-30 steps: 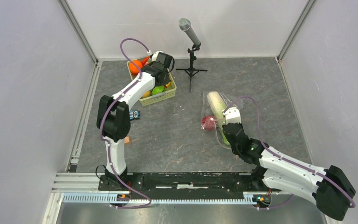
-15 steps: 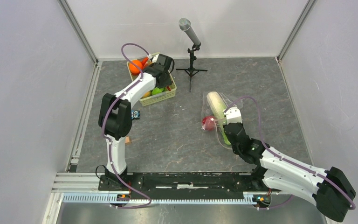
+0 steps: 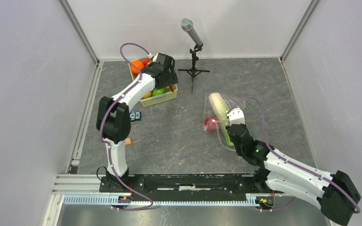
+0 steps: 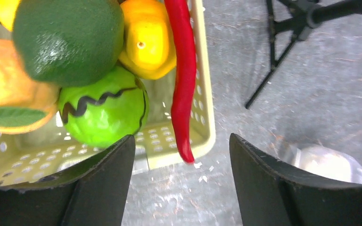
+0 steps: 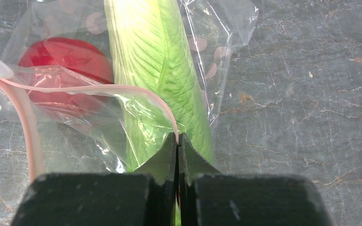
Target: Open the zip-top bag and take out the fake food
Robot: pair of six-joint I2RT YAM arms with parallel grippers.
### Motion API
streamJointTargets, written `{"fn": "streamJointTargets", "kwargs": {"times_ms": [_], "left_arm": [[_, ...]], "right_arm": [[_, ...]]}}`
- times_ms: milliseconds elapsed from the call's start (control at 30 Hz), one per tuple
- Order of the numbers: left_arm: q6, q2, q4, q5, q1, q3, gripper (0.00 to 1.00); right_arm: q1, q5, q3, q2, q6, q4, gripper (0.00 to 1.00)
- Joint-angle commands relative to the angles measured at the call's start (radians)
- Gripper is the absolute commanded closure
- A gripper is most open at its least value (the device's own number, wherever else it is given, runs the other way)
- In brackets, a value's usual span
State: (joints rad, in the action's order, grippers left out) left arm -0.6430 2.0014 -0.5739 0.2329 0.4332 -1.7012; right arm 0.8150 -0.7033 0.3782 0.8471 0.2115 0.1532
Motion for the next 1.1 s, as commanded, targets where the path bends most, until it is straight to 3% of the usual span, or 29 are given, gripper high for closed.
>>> {"fn": "streamJointTargets", "kwargs": {"times_ms": [0, 433, 633, 1067], "left_arm": [[0.003, -0.179, 0.014, -0.061, -0.003, 0.042, 0.20], [0.006, -0.679, 0.109, -0.151, 0.187, 0.511, 0.18], [-0.039, -0.893, 0.143, -0.171, 0.261, 0.690, 0.20], [-0.225, -1.032, 0.292, -0.198, 0.366, 0.903, 0.34]], "right_arm": [[-0.005, 0.014, 0.062, -0.012, -0.016, 0.011, 1.00], [0.004, 0.016, 0.268, 0.061, 0.041, 0.173, 1.00], [0.096, -0.045, 0.383, 0.155, 0.065, 0.210, 1.00], [0.349, -0.126, 0.603, 0.462, 0.074, 0.152, 1.00]]}}
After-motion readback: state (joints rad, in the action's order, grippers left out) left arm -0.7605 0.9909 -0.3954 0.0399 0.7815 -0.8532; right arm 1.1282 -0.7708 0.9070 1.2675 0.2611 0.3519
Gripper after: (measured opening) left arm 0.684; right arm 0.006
